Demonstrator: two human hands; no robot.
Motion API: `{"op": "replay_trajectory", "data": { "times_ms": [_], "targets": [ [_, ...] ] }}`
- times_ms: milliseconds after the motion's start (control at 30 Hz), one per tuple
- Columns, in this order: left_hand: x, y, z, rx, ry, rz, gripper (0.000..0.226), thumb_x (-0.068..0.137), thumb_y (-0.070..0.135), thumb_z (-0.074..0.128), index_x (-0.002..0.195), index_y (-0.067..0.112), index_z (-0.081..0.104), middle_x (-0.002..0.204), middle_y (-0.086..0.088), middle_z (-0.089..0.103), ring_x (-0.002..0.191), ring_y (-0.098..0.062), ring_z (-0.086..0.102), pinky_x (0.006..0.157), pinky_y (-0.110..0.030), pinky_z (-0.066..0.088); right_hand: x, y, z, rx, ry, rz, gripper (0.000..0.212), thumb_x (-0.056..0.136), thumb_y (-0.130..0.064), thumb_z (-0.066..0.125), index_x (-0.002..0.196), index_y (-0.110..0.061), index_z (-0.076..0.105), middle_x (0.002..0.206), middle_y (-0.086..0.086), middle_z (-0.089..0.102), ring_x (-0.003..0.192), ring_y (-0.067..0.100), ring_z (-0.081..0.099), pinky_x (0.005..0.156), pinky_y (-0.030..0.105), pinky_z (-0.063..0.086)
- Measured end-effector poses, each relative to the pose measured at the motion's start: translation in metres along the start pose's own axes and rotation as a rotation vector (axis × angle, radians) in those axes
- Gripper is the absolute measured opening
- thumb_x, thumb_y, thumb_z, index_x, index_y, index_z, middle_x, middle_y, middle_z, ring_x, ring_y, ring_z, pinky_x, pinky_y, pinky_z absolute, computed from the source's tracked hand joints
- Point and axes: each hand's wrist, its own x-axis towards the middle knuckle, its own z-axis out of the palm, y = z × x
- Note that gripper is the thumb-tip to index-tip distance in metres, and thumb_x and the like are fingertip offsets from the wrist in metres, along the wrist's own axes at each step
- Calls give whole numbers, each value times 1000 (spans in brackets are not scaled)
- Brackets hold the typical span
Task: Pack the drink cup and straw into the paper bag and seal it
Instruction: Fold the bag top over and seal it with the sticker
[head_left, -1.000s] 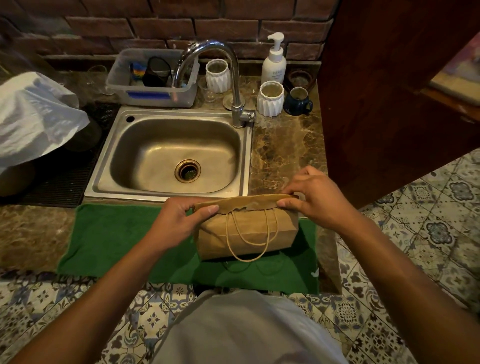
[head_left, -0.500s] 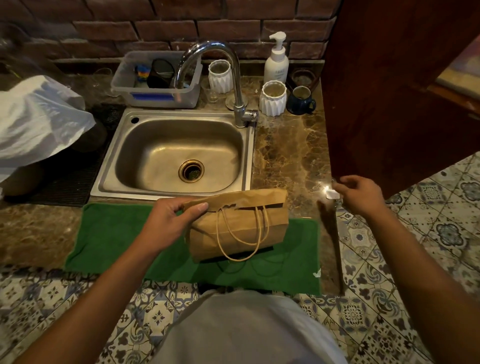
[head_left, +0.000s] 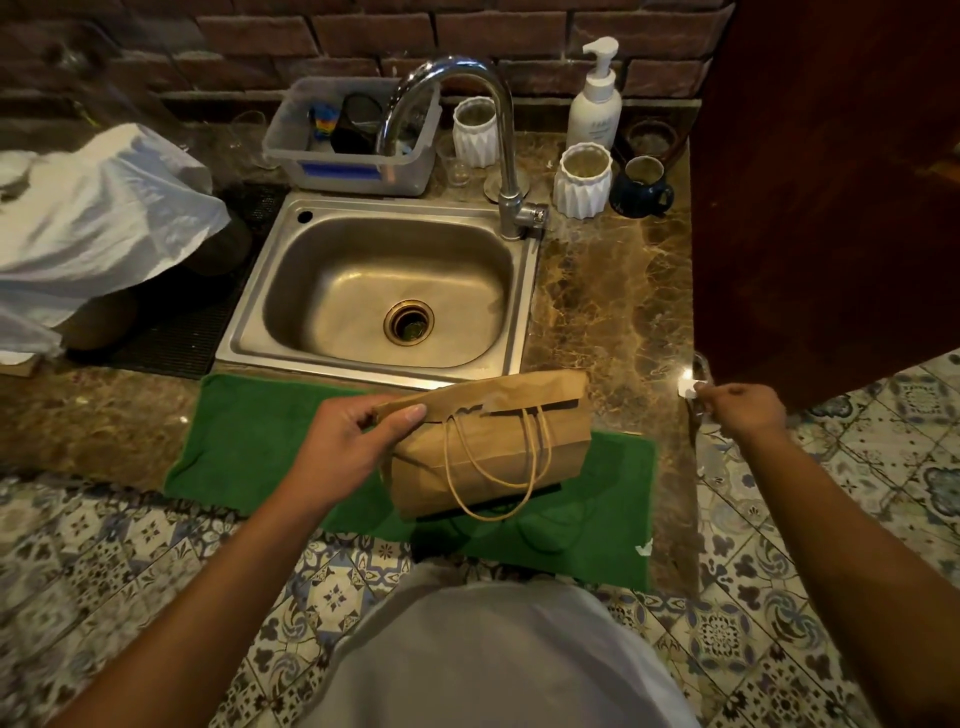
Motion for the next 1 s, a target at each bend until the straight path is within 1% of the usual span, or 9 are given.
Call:
{"op": "replay_trajectory", "data": {
  "times_ms": [67,200,300,433,633,700,767,867,1000],
  "targets": [
    [-1,2,2,-4,2,-1,12,89,29,70,93,25,81,87,-7,79,75,-13,73,69,-28,57,4,-2,0,-52,7,38,40,89,-52,70,93,-12,71,107,17,72,99,36,67,85,47,54],
    [-3,5,3,-13,0,-7,13,88,32,70,92,26,81,85,-6,79,74,-11,72,68,-24,57,10,-1,1,-112,11,105,63,90,-62,63,117,-5,69,113,20,71,98,37,67,72,36,46],
    [-4,4,3,-15,9,-13,15,87,32,70,91,23,81,83,-6,79,73,-11,72,67,-22,57,15,-1,2,-75,-50,130,51,95,-49,64,114,-2,70,113,21,71,91,35,68,61,33,49],
    [-4,2,2,-15,28,-29,17,87,33,71,92,19,80,84,-10,79,73,-14,73,67,-23,57,19,2,3,-47,-76,109,21,95,-24,69,103,-6,76,106,18,75,96,35,73,87,50,60],
    [-8,-3,-1,-14,29,-48,23,87,38,70,93,17,79,85,-6,80,79,-24,75,69,-22,59,17,6,5,47,-55,118,20,93,-18,69,107,-6,77,106,16,76,100,31,72,95,54,57],
    [-9,-3,-1,-17,38,-54,25,87,39,71,92,16,79,84,-7,79,78,-24,74,68,-22,59,12,6,4,46,-15,76,21,95,-20,66,107,-8,77,106,15,75,100,31,71,92,52,58],
    [-8,-2,0,-16,39,-53,25,86,40,71,91,16,80,84,-7,79,75,-18,74,67,-21,58,7,3,3,-14,43,-13,22,98,-24,60,104,-11,77,102,14,74,86,27,68,77,42,58],
    [-8,-2,1,-9,43,-50,22,86,39,71,92,19,80,85,-8,79,73,-15,74,67,-24,58,0,-9,-4,-30,142,-118,22,99,-25,56,100,-14,74,98,15,74,70,21,61,61,30,46],
    [-10,-3,0,-24,51,-50,19,86,36,71,92,20,80,86,-8,79,78,-25,74,68,-24,59,-25,-47,-20,194,74,-184,25,101,-29,60,120,-15,66,115,14,72,80,16,65,66,29,48]
  ]
}}
